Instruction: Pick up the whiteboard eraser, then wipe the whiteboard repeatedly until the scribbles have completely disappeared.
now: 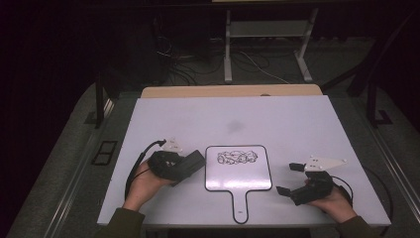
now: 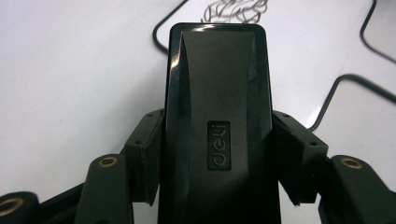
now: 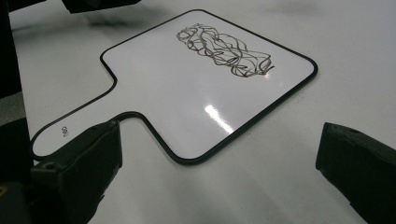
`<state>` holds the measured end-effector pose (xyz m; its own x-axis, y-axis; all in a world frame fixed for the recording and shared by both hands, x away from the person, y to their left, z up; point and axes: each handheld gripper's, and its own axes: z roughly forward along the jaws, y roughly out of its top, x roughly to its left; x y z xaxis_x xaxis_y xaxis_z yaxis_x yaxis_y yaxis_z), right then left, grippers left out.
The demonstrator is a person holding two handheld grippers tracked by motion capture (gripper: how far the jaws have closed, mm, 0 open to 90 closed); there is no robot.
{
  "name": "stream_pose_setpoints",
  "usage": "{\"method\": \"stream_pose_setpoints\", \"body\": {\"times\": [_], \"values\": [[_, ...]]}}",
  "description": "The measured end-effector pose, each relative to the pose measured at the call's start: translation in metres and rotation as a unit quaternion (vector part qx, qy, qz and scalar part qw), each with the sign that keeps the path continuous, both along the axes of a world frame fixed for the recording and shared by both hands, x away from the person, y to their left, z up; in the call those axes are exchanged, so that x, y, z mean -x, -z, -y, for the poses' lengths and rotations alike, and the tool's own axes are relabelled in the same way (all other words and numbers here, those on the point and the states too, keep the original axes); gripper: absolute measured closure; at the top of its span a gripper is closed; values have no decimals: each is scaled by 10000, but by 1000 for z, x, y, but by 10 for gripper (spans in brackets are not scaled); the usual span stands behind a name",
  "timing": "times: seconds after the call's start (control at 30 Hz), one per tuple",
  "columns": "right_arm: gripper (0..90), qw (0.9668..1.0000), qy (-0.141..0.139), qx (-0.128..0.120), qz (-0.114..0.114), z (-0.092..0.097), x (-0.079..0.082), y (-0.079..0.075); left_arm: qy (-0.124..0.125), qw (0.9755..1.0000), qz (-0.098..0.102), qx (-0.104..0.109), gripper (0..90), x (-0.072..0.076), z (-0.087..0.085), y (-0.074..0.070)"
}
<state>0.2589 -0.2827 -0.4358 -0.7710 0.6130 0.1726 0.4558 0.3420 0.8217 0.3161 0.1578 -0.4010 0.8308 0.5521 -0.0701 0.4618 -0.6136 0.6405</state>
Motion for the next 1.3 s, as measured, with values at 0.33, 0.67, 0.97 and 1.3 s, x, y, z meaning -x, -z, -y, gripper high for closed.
{"method": "stream_pose_setpoints", "body": {"times": [0.33, 0.67, 0.97, 1.3], "values": [[0, 10000, 9, -41, -35, 0, -3, 0, 111, 9998, -3, 151, 392, -10, 10, -5], [0, 10000, 19, -7, -48, 1, -2, 1, 176, 9997, 16, 183, 392, -16, 20, -10], [0, 10000, 32, -1, -52, 2, -3, 2, 218, 9996, 13, 167, 392, -23, 28, -11], [0, 10000, 56, -22, -67, 2, -5, 2, 306, 9993, 23, 198, 392, -36, 47, -12]]}}
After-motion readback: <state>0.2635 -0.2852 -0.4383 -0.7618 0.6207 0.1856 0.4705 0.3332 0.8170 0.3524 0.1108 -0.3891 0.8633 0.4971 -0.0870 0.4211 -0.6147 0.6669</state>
